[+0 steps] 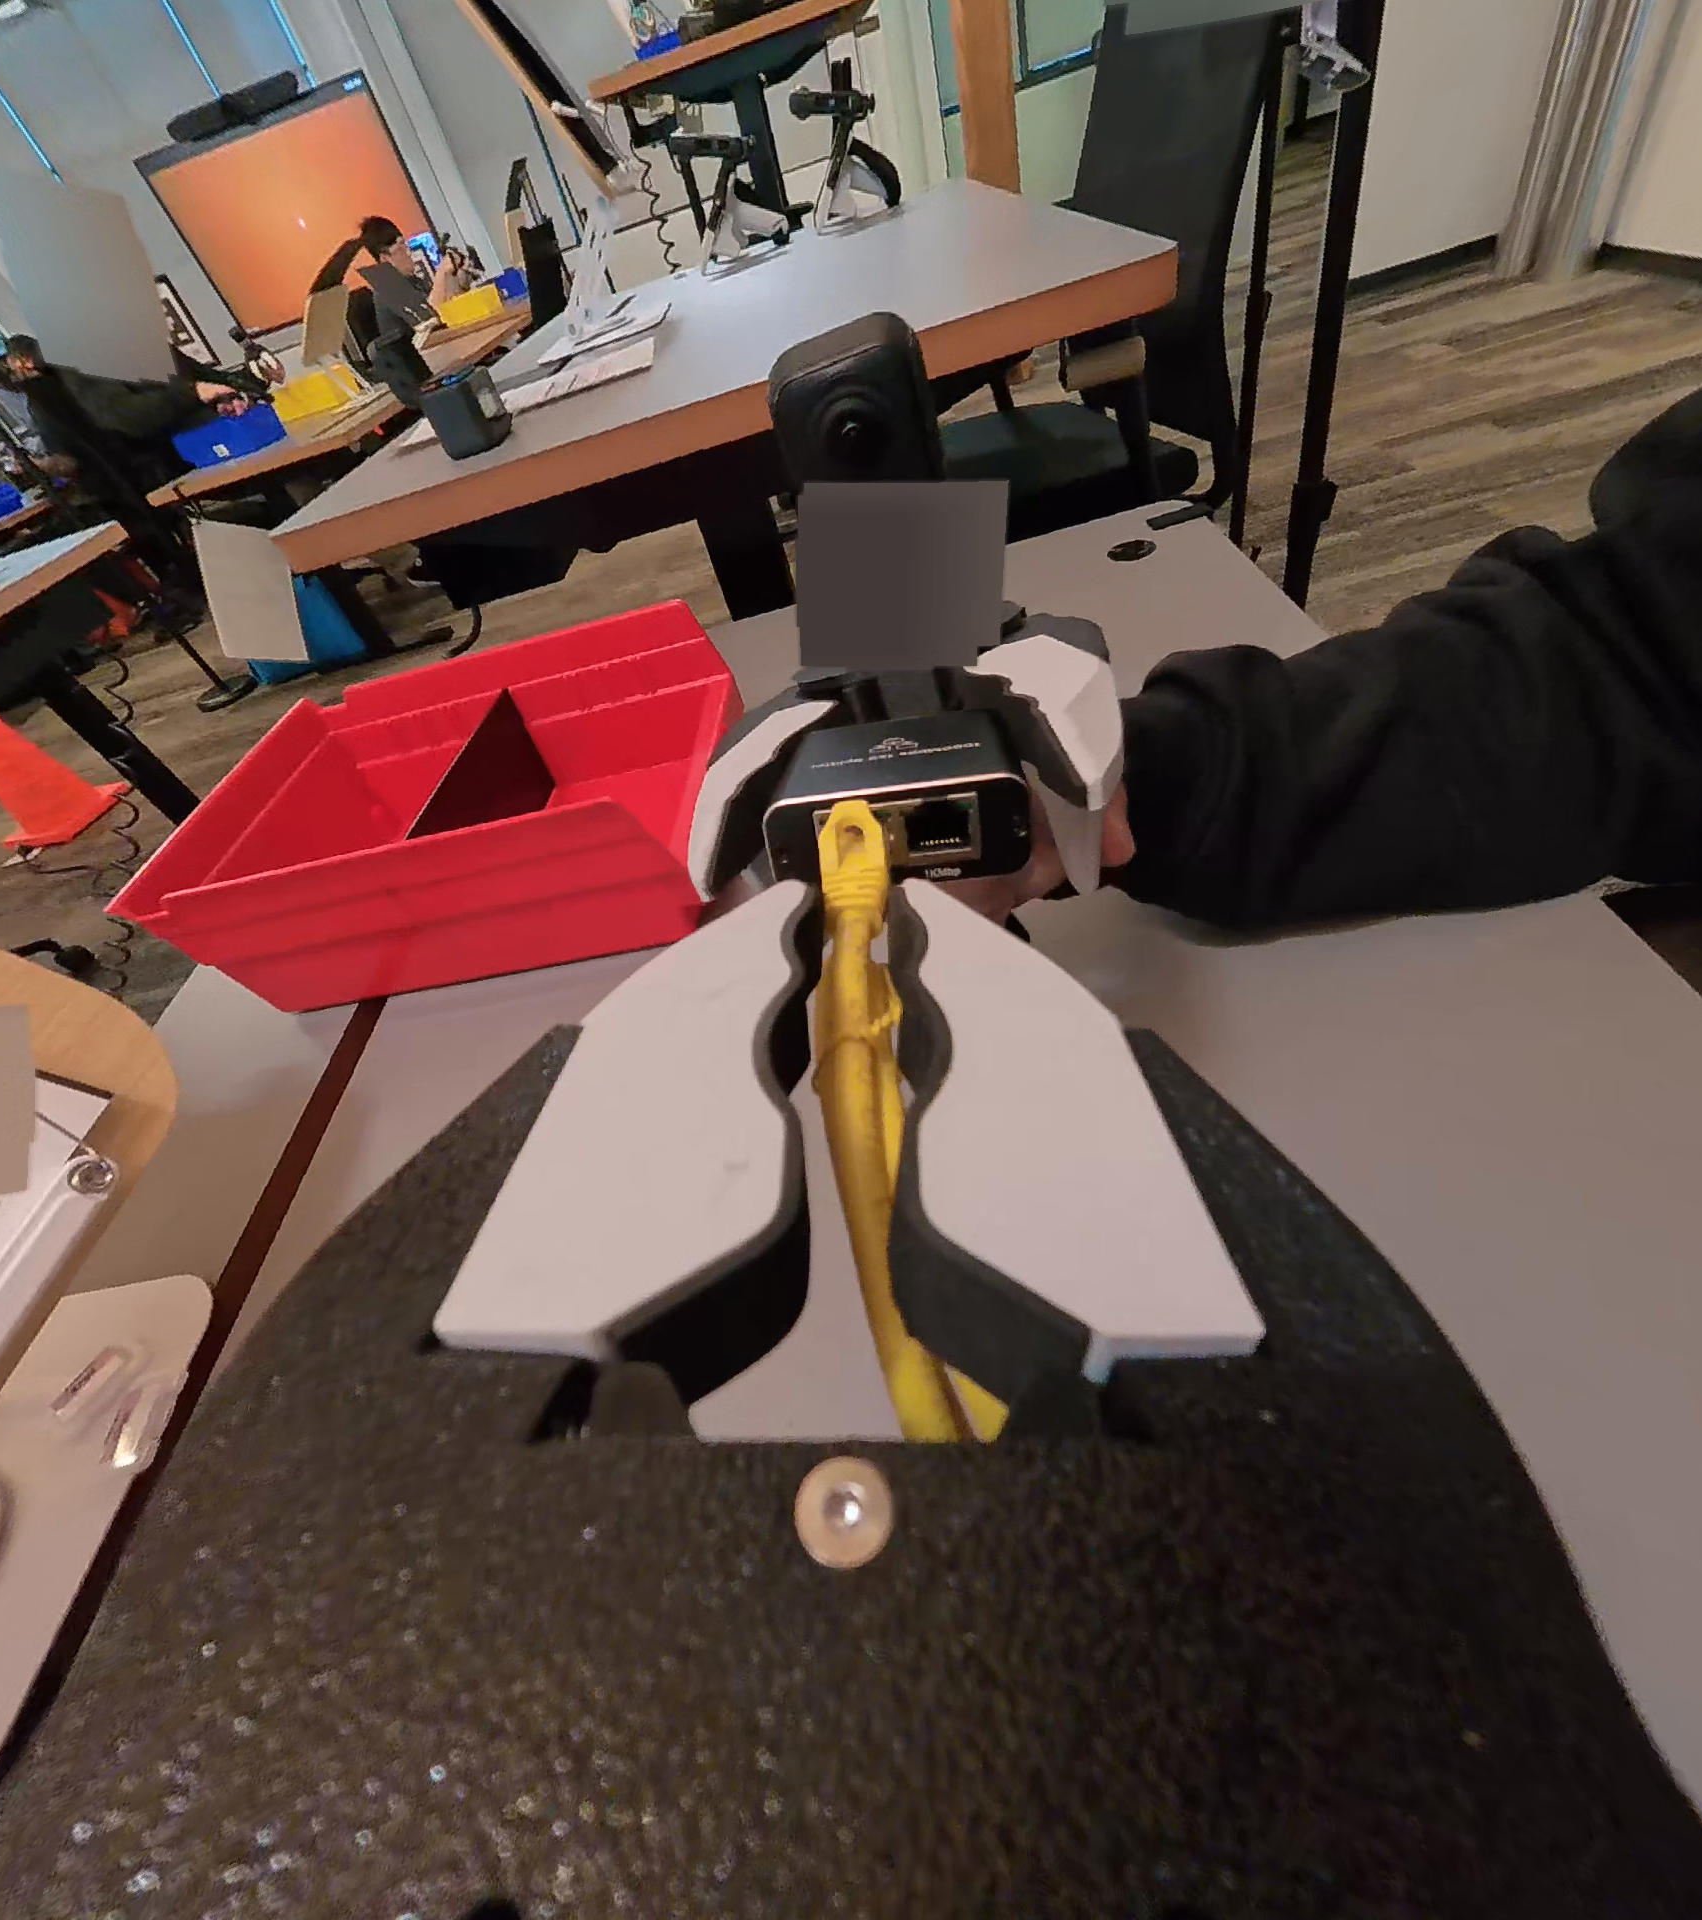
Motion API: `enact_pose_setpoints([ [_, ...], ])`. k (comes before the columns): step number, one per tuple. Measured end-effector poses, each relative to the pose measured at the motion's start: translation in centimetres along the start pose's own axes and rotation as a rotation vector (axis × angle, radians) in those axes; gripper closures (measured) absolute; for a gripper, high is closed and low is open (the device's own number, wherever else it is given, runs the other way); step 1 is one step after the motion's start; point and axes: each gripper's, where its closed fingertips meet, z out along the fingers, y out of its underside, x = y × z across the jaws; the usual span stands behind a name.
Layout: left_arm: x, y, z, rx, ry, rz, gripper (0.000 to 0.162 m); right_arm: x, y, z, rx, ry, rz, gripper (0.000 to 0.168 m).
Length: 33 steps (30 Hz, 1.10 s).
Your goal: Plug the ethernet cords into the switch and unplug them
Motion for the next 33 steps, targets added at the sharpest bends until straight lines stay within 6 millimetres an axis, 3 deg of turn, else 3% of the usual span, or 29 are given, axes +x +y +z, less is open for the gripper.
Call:
enact_pose_setpoints([
  [11,-0.2,-0.2,0.2,0.007,-0.006,-0.054,0.151,0.1,-0.2,-0.1,0.004,0.023,-0.037,0.09],
  [19,-0.1,1.9,1.1,-0.1,-0.018,-0.055,0.151,0.4,-1.0,-0.6,0.041,0.041,-0.03,0.09],
  [27,-0.7,0.8,1.3,0.003,-0.034,-0.115,0.151,0.7,-1.1,-1.0,0.057,0.045,-0.004,0.09],
  [33,-0.5,0.7,1.0,-0.046,-0.042,-0.072,0.151,0.7,-0.7,-0.8,0.048,0.039,-0.007,0.091],
])
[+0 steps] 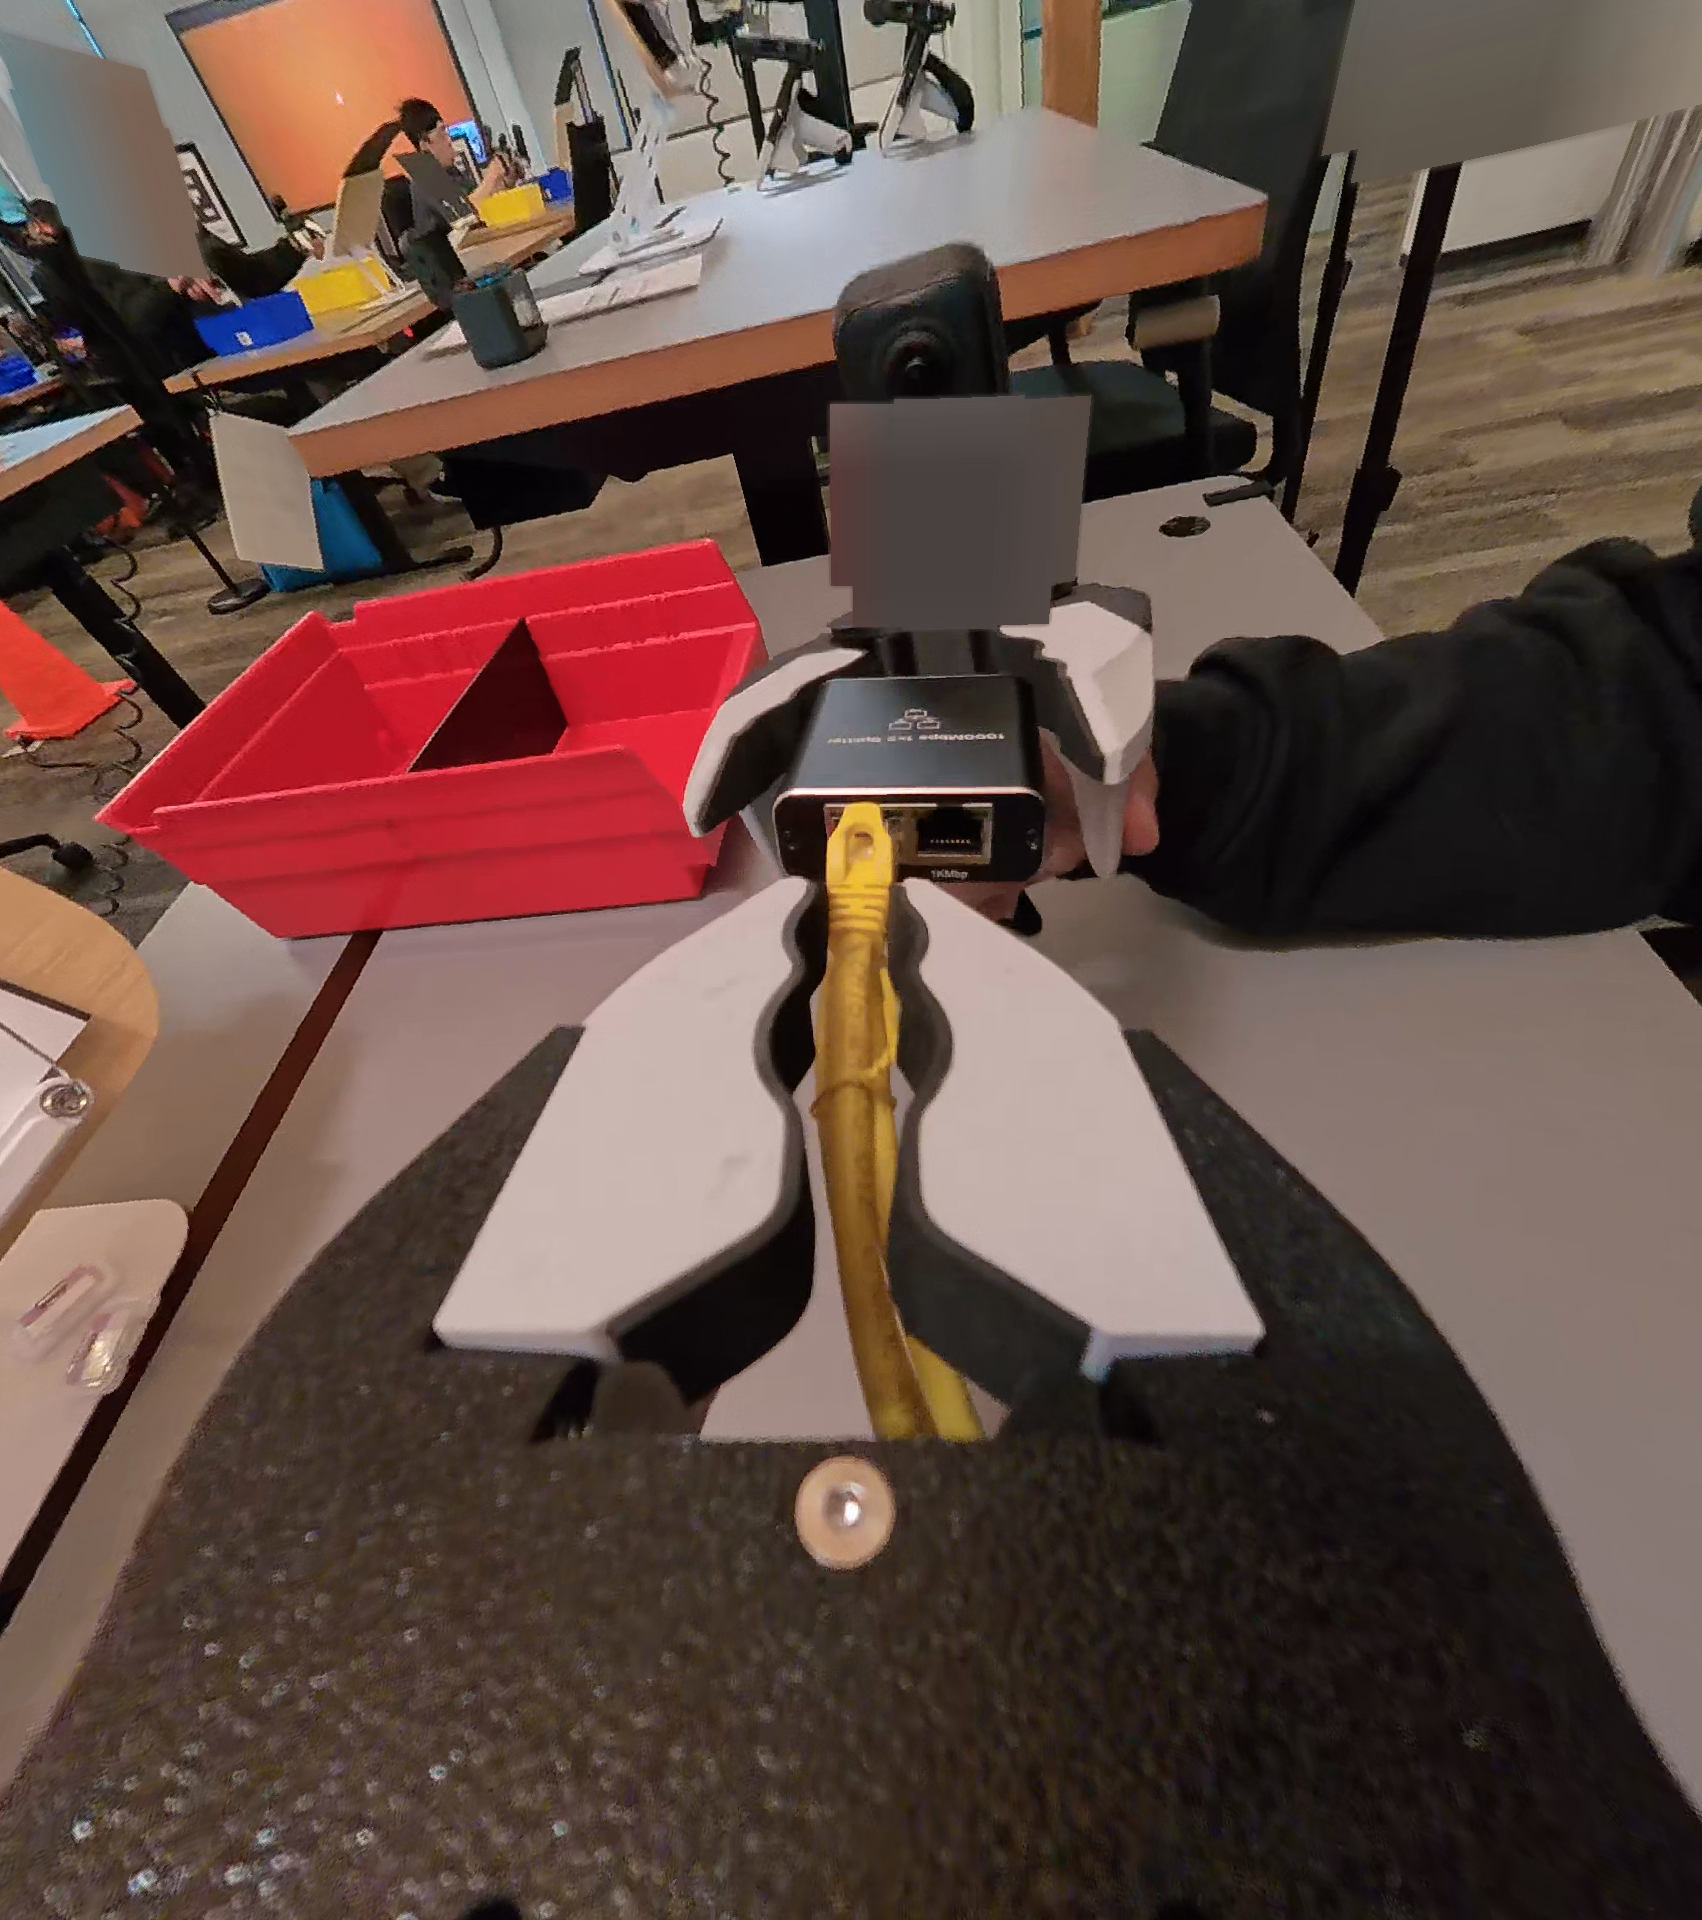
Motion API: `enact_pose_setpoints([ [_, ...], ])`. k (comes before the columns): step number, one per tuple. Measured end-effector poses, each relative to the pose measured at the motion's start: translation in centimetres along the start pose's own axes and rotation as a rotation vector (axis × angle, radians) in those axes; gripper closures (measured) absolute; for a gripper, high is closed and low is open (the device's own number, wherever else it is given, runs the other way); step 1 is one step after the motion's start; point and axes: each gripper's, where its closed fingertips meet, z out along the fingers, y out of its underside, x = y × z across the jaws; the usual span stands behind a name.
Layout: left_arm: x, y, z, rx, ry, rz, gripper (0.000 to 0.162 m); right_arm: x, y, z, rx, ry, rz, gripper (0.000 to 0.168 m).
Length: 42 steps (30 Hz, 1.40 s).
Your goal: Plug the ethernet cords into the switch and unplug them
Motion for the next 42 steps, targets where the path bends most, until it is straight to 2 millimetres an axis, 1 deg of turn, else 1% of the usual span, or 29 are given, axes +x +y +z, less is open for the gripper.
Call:
enact_pose_setpoints([
  [2,0.1,0.2,-0.2,-0.03,0.003,0.017,0.151,-0.1,0.7,0.2,-0.063,0.0,-0.039,0.091],
  [4,0.3,0.2,-0.5,-0.049,0.011,0.033,0.151,-0.3,0.9,0.4,-0.081,0.004,-0.078,0.091],
  [11,1.0,-0.1,-0.8,-0.029,0.067,0.022,0.151,-1.3,0.5,0.4,-0.038,-0.066,-0.052,0.092],
  [15,1.2,-0.1,-1.0,-0.043,0.077,0.035,0.151,-1.8,1.0,0.4,-0.065,-0.102,-0.041,0.092],
  [24,1.4,-0.8,-1.5,-0.025,0.078,0.043,0.151,-2.2,0.4,0.5,-0.019,-0.125,-0.034,0.092],
  [26,1.4,-1.1,-1.7,-0.013,0.075,0.045,0.151,-2.3,0.0,0.3,0.003,-0.141,-0.006,0.092],
  [28,1.3,-1.3,-1.9,-0.008,0.068,0.047,0.151,-2.2,-0.4,0.2,0.027,-0.135,-0.007,0.094],
  [30,1.2,-1.2,-2.1,-0.016,0.068,0.044,0.151,-2.3,-0.2,0.3,0.009,-0.137,-0.021,0.095],
  [34,0.8,-1.4,-2.5,0.011,0.071,-0.016,0.151,-2.1,-0.2,0.1,0.02,-0.11,-0.074,0.102],
  [37,0.6,-1.4,-2.7,0.022,0.074,-0.061,0.151,-1.8,-0.2,0.1,0.016,-0.081,-0.119,0.1],
  [39,0.4,-1.0,-2.6,0.005,0.068,-0.061,0.151,-1.5,0.0,0.3,0.01,-0.054,-0.144,0.097],
  [42,0.4,-0.6,-2.7,-0.024,0.067,-0.039,0.151,-1.2,0.1,0.2,-0.004,-0.043,-0.134,0.105],
])
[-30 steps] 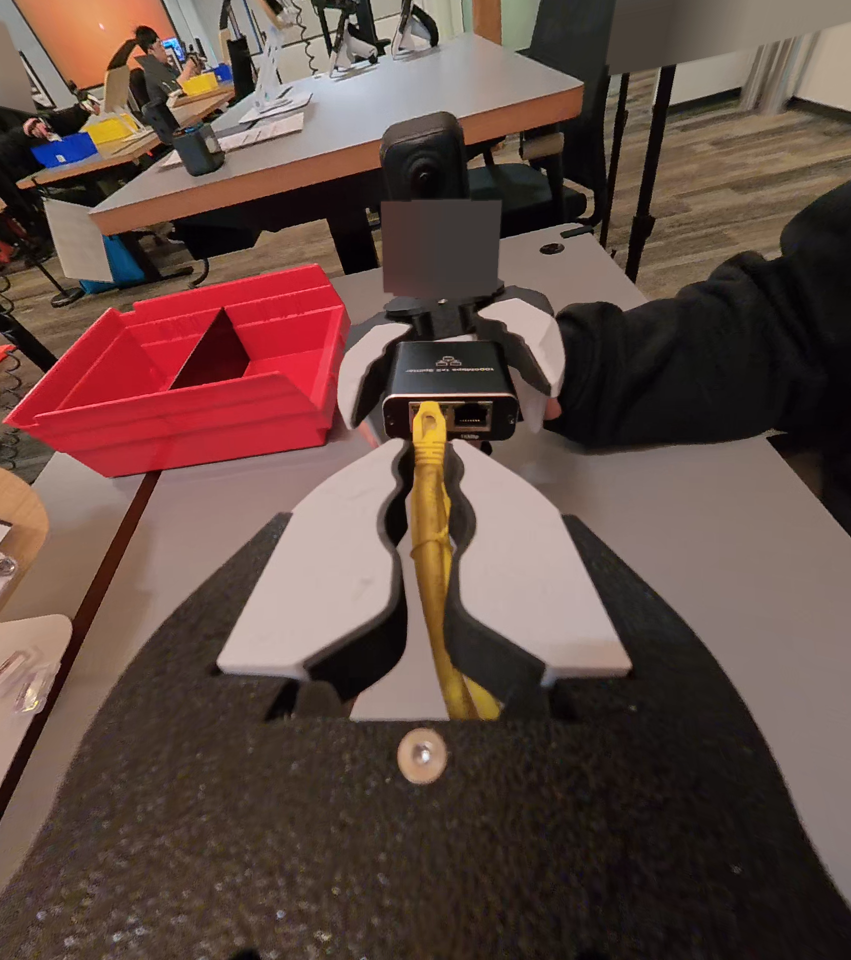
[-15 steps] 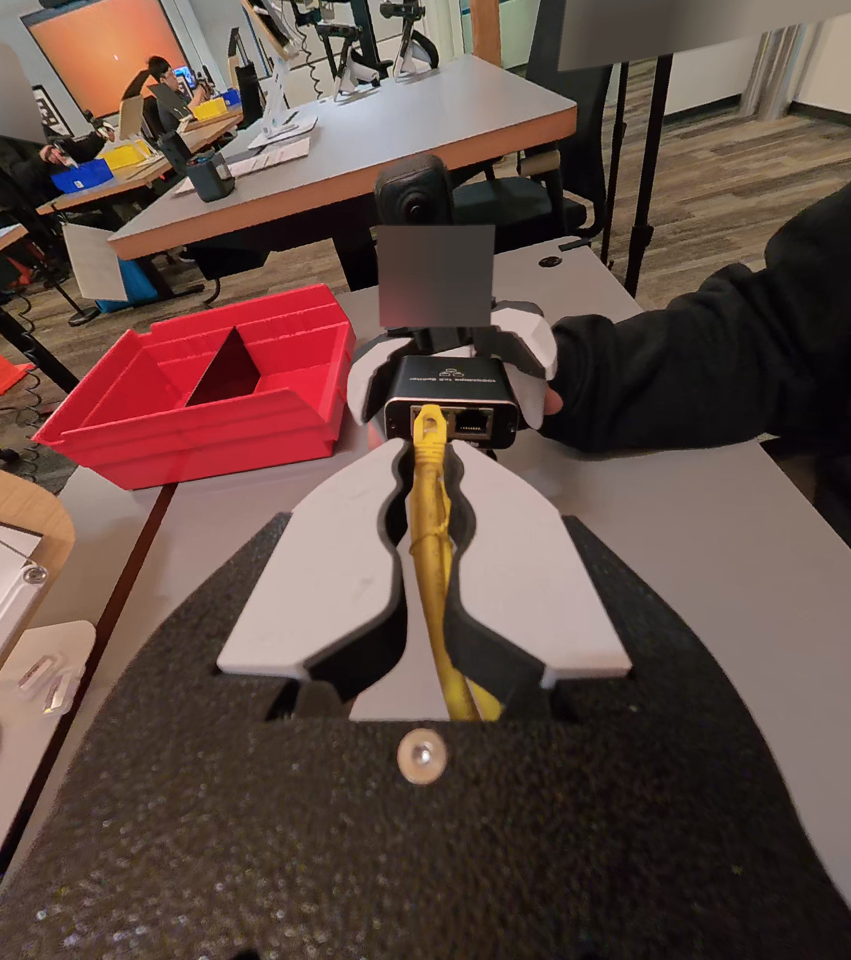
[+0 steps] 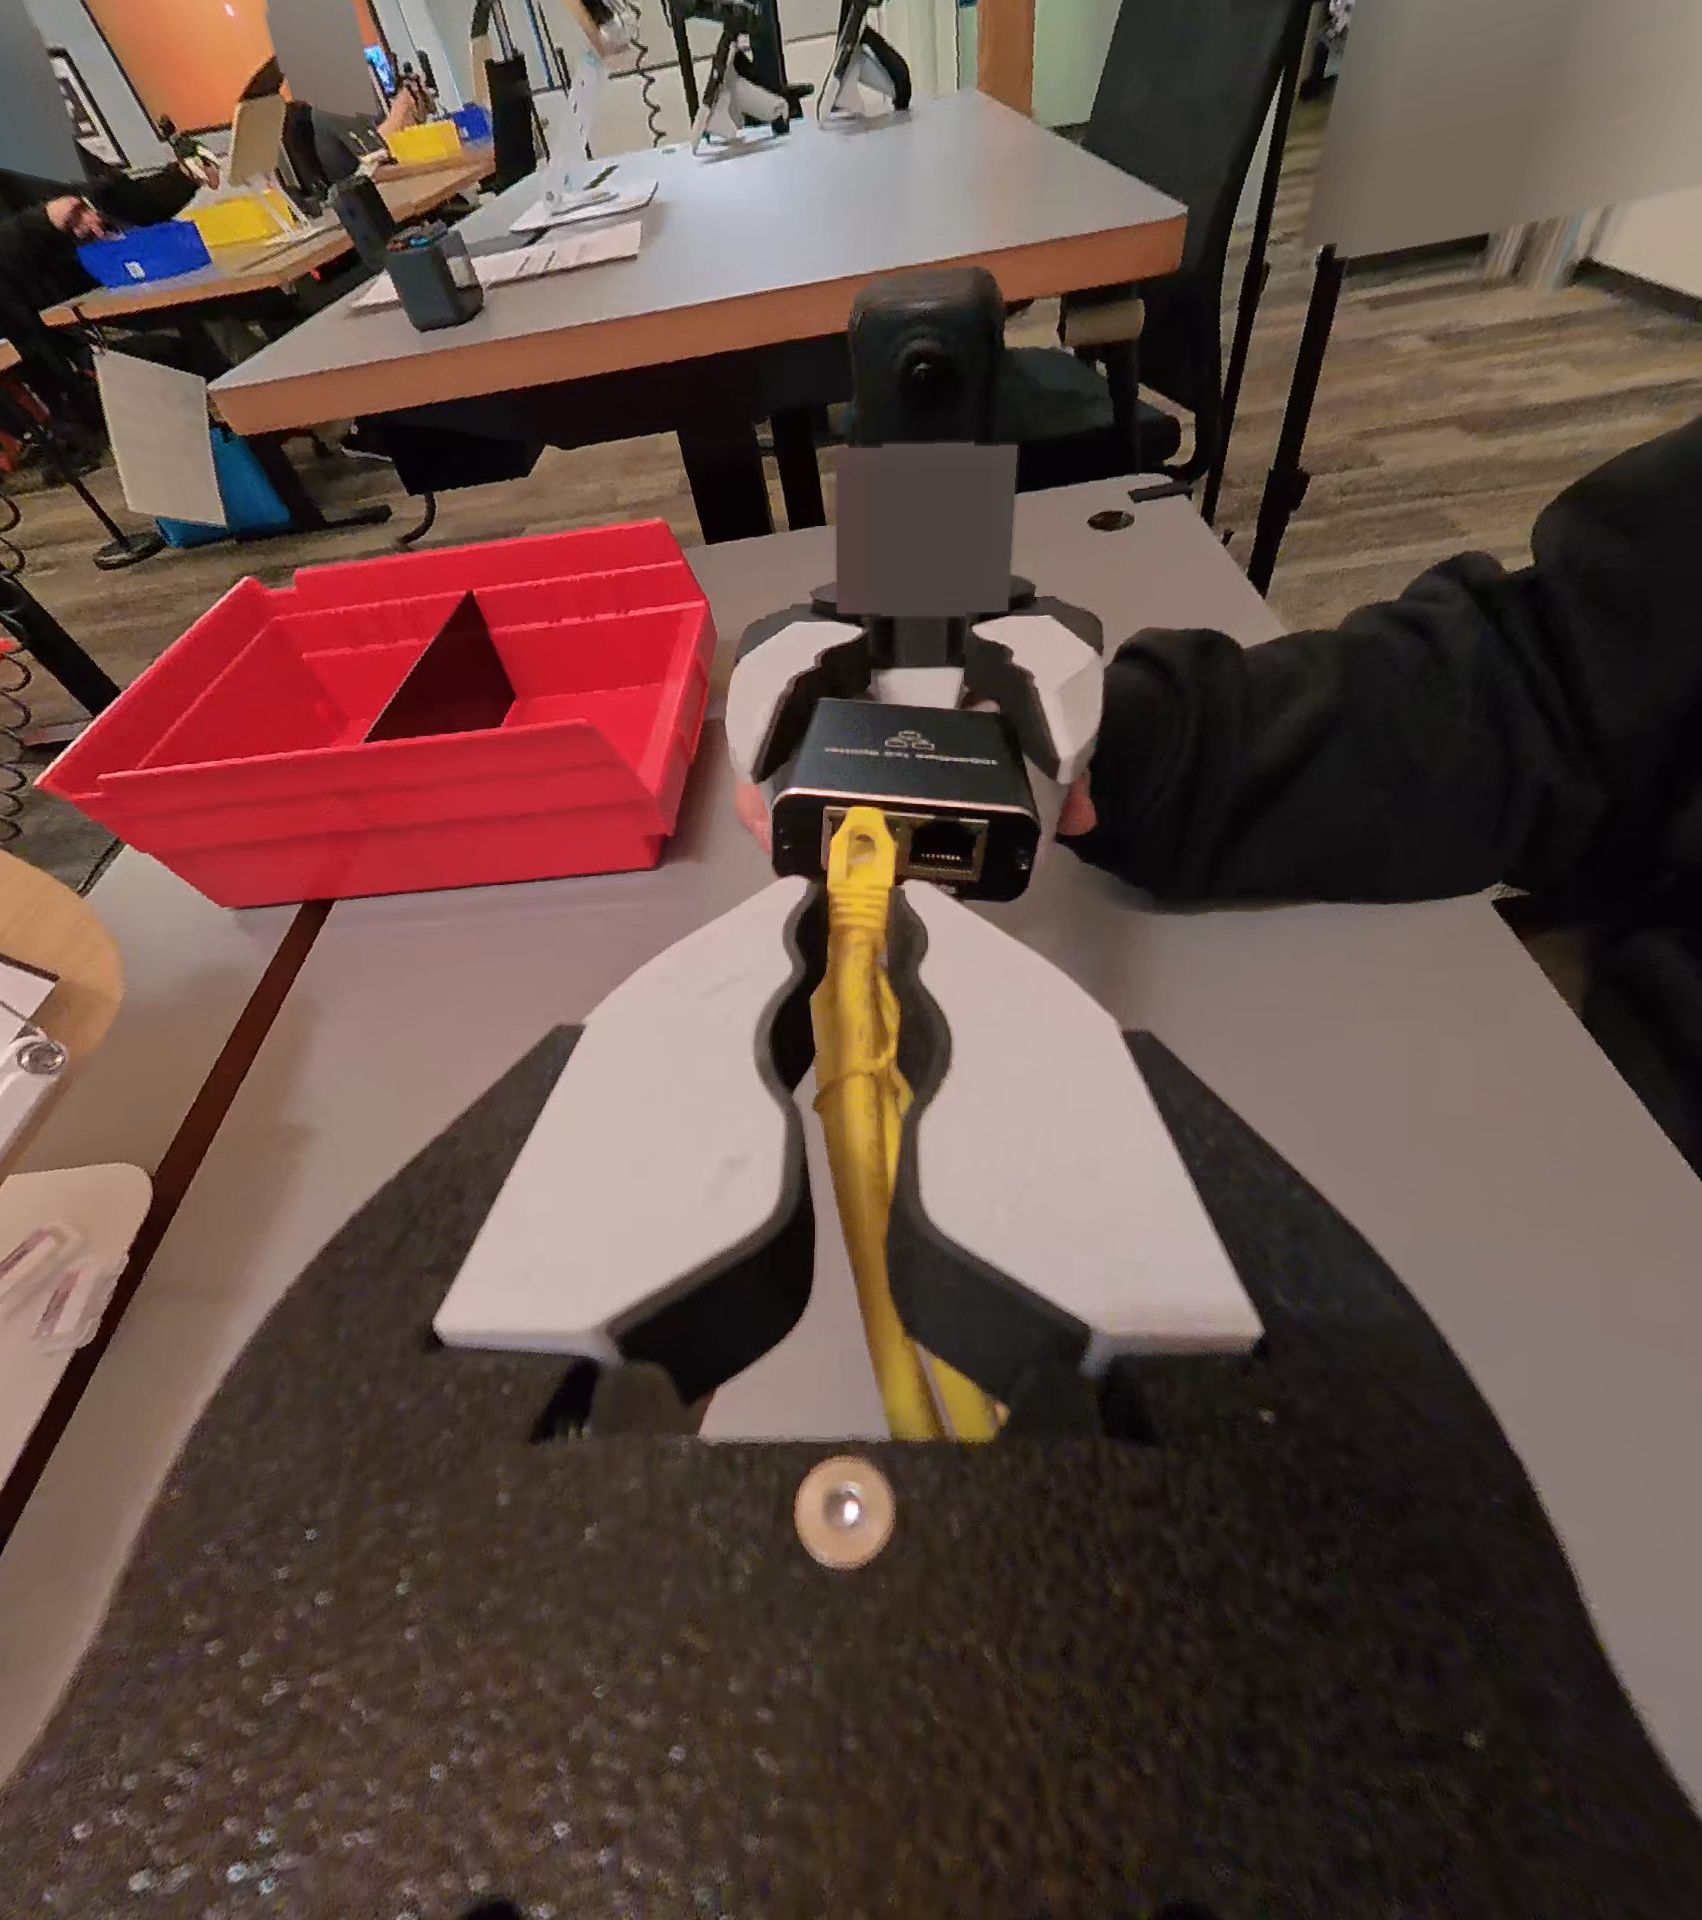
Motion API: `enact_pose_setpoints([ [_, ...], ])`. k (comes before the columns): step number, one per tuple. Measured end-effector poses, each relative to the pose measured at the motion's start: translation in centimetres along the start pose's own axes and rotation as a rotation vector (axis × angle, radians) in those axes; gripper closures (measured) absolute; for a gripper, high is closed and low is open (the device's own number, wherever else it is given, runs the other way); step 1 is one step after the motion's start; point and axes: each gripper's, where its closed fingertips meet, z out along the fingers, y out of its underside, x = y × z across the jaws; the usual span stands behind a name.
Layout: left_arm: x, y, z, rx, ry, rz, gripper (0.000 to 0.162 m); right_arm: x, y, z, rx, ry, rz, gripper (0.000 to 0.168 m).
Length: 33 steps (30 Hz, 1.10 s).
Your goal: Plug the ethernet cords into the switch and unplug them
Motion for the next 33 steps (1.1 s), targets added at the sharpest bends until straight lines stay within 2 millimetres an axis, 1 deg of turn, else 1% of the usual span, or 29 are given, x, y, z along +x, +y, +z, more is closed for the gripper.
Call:
enact_pose_setpoints([
  [2,0.1,0.0,-0.1,-0.005,0.003,0.01,0.151,-0.2,0.4,0.1,-0.051,-0.003,-0.027,0.105],
  [4,0.1,-0.1,-0.2,0.003,0.005,0.011,0.151,-0.2,0.4,0.2,-0.076,0.001,-0.031,0.105],
  [9,0.0,-0.4,0.0,0.035,-0.002,0.01,0.151,-0.1,-0.3,0.0,-0.05,-0.004,0.019,0.104],
  [14,-0.4,-0.3,0.2,0.038,-0.039,0.028,0.151,0.3,-0.4,-0.2,-0.031,0.007,0.053,0.105],
  [19,-0.1,-0.3,0.2,0.045,-0.009,0.027,0.151,0.1,-0.4,-0.2,-0.032,-0.012,0.059,0.105],
  [22,-0.1,0.0,0.1,0.009,-0.018,0.064,0.151,0.0,-0.1,-0.1,-0.049,-0.008,0.049,0.105],
  [24,-0.1,-0.2,0.0,0.014,-0.023,0.066,0.151,0.0,-0.4,0.1,-0.024,-0.011,0.06,0.105],
  [27,-0.3,0.7,0.0,-0.059,-0.042,0.086,0.151,0.1,0.5,0.1,-0.07,0.002,0.056,0.105],
  [29,-0.3,0.1,0.1,-0.008,-0.038,0.062,0.151,0.1,0.1,0.0,-0.029,-0.003,0.079,0.105],
  [30,-0.3,-0.1,0.1,0.004,-0.032,0.056,0.151,0.1,0.2,0.0,-0.043,-0.005,0.076,0.105],
  [32,-0.3,0.7,0.1,-0.047,-0.031,0.069,0.151,0.1,0.7,0.1,-0.084,0.004,0.056,0.105],
  [33,-0.3,0.7,0.1,-0.043,-0.029,0.068,0.151,0.1,0.7,0.0,-0.072,-0.004,0.068,0.105],
])
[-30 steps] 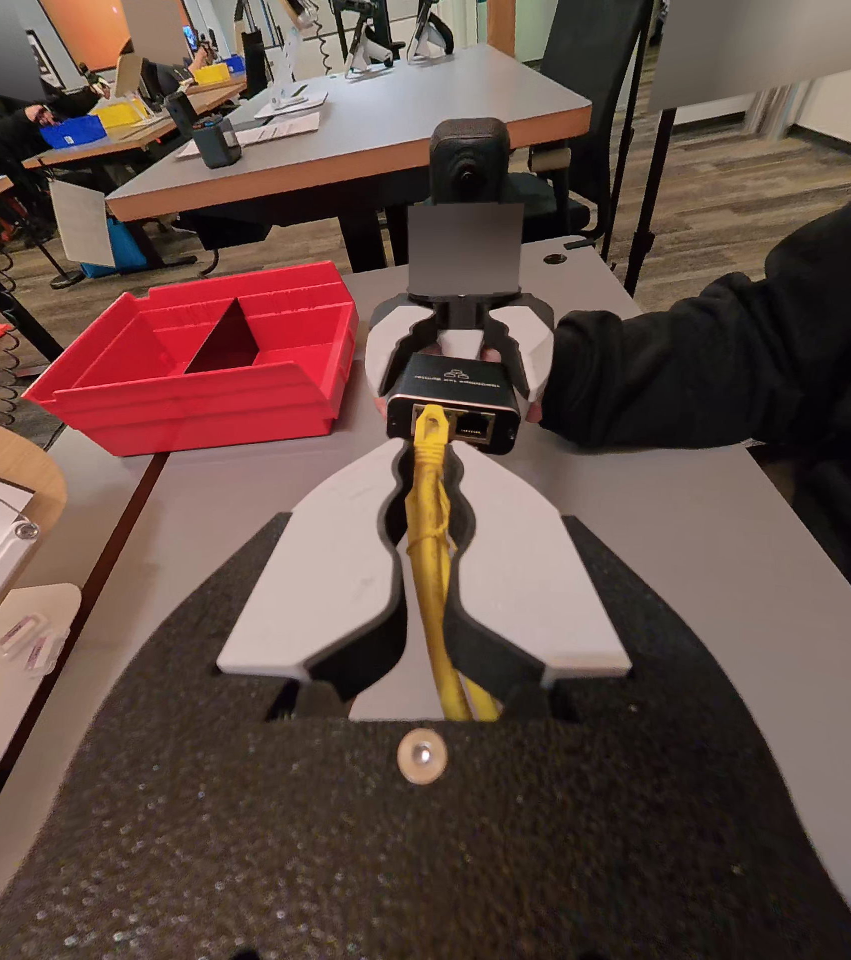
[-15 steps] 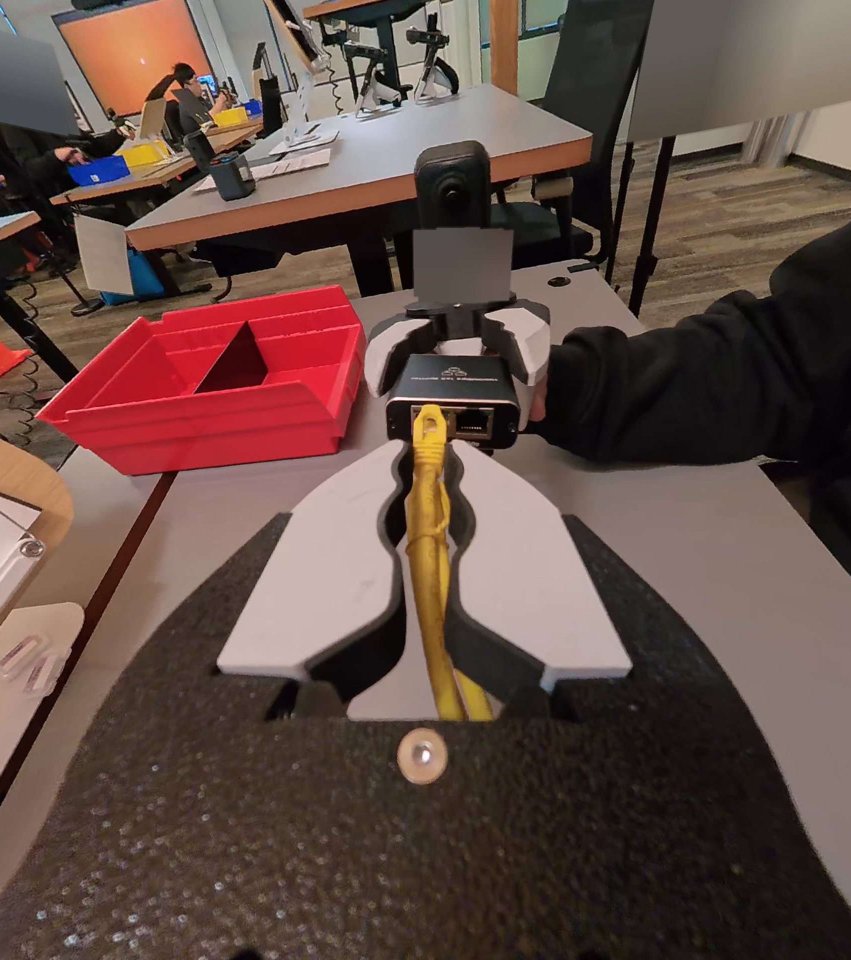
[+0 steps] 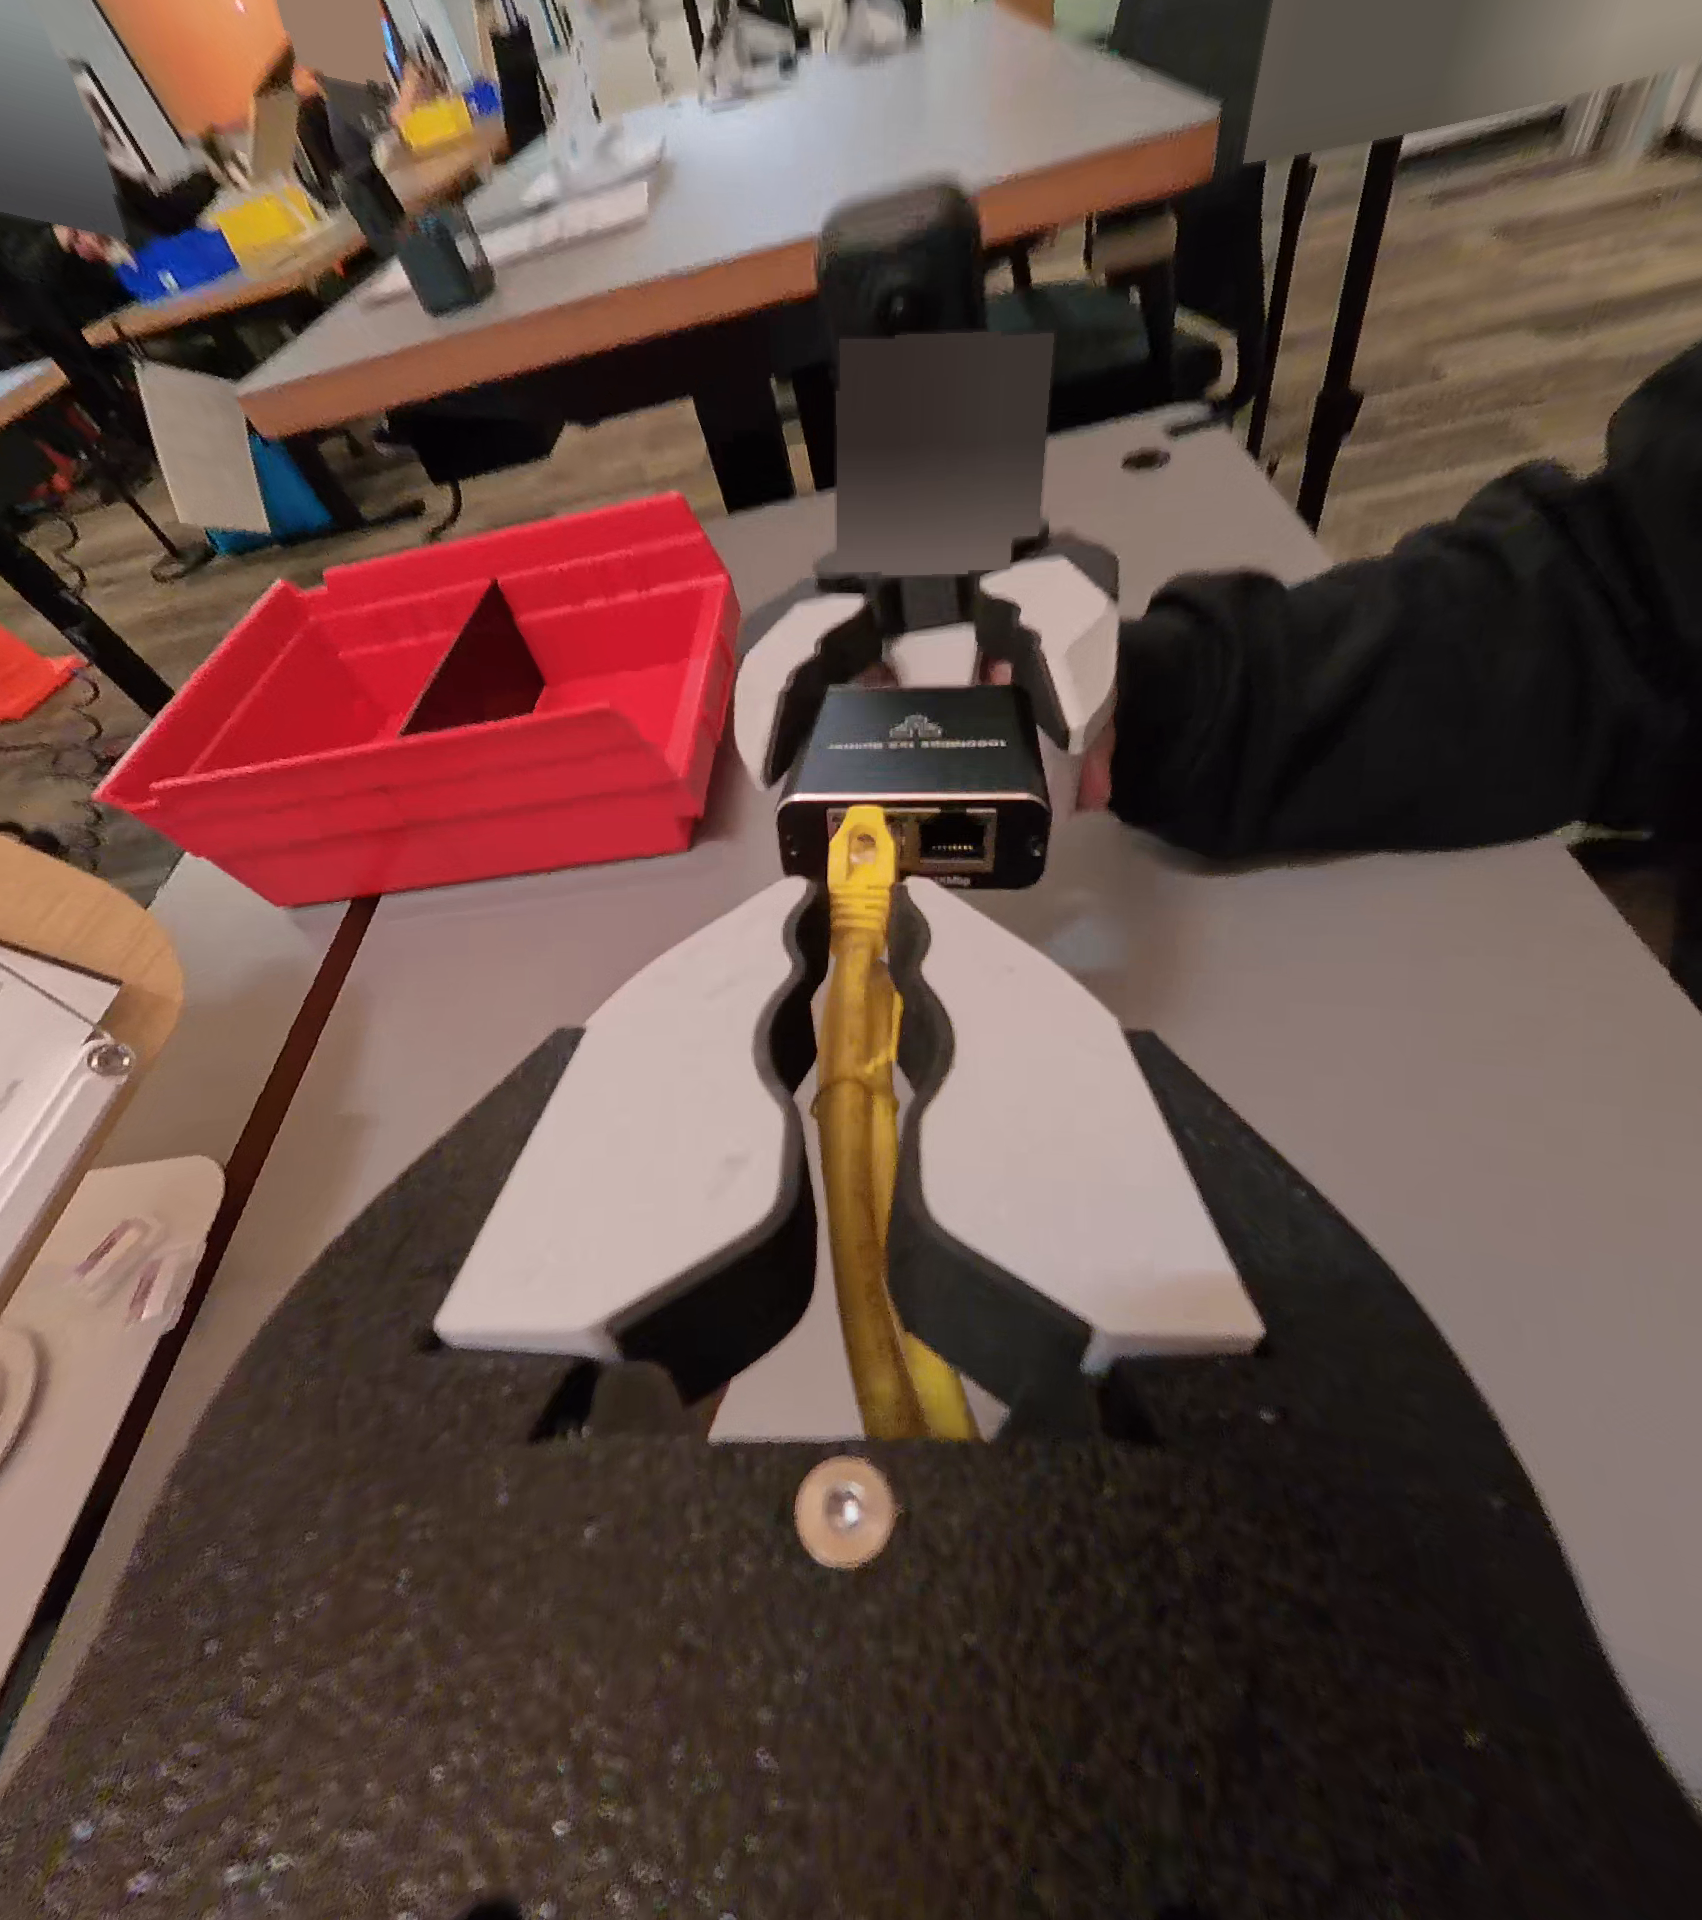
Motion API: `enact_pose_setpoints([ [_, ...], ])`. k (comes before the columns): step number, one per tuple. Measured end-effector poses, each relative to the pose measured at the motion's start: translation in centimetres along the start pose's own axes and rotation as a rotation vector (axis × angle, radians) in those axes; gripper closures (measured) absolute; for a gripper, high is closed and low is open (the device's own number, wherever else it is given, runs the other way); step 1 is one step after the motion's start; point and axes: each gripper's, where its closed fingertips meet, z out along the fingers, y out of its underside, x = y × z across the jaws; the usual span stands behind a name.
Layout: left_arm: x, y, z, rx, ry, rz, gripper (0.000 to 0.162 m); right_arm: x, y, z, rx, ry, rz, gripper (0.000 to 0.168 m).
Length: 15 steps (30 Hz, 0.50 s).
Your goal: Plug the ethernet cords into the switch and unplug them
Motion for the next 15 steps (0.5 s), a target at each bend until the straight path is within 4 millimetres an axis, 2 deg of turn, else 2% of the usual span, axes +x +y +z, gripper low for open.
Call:
enact_pose_setpoints([
  [2,-0.1,-0.4,0.0,0.036,0.006,-0.02,0.151,0.0,-0.2,0.0,0.024,-0.004,0.018,0.105],
  [5,-0.2,0.7,0.1,-0.033,0.0,-0.006,0.151,0.2,0.6,0.0,-0.03,0.016,-0.001,0.105],
  [8,-0.1,-0.2,0.0,0.037,0.014,-0.033,0.151,0.1,0.3,0.0,-0.012,0.006,0.01,0.105],
  [10,-0.2,-0.1,0.0,0.022,0.007,-0.022,0.151,0.2,1.4,0.2,-0.076,0.017,-0.006,0.105],
  [12,0.7,-1.5,0.1,0.087,0.055,-0.036,0.152,-0.5,3.2,1.1,-0.153,-0.019,-0.008,0.107],
  [14,0.7,-0.7,0.3,-0.055,0.005,0.064,0.151,-0.3,5.3,2.1,-0.232,0.01,-0.037,0.107],
  [15,0.5,-0.8,-0.2,-0.079,-0.034,0.094,0.151,-0.4,4.5,2.0,-0.154,-0.02,0.019,0.107],
])
